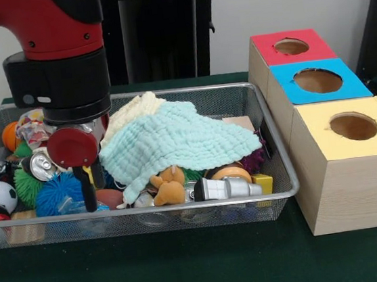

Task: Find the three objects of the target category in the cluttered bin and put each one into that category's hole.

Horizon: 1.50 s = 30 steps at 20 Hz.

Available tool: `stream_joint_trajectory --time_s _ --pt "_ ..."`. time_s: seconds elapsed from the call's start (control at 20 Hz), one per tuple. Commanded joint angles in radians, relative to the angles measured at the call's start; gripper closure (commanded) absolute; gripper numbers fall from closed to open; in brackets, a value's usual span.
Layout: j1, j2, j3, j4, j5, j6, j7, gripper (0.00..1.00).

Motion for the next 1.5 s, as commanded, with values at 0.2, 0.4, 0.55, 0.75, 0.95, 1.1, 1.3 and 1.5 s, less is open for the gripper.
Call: stream_joint_trajectory --time_s 0.2,0.4,0.55,0.75,0.95,1.1,1.3,1.5 --pt "-0.016 0.014 0.01 -0.003 -0.054 0.041 -0.291 0.0" --pt "-0.018 0.025 0.002 0.006 -0.076 0.004 -0.288 0.0" --pt "-0.025 0.034 0.01 -0.007 -0.078 0.005 -0.315 0.0" --pt "-0.035 0.058 0.018 -0.029 -0.085 0.001 -0.351 0.0" --pt "-0.046 0.087 0.025 -0.053 -0.079 0.015 -0.384 0.0" --pt "-0.044 0.112 0.031 -0.08 -0.074 0.031 -0.406 0.0" --pt "-0.037 0.15 0.042 -0.122 -0.073 0.037 -0.44 0.0" --pt "-0.036 0.18 0.042 -0.141 -0.074 0.022 -0.456 0.0"
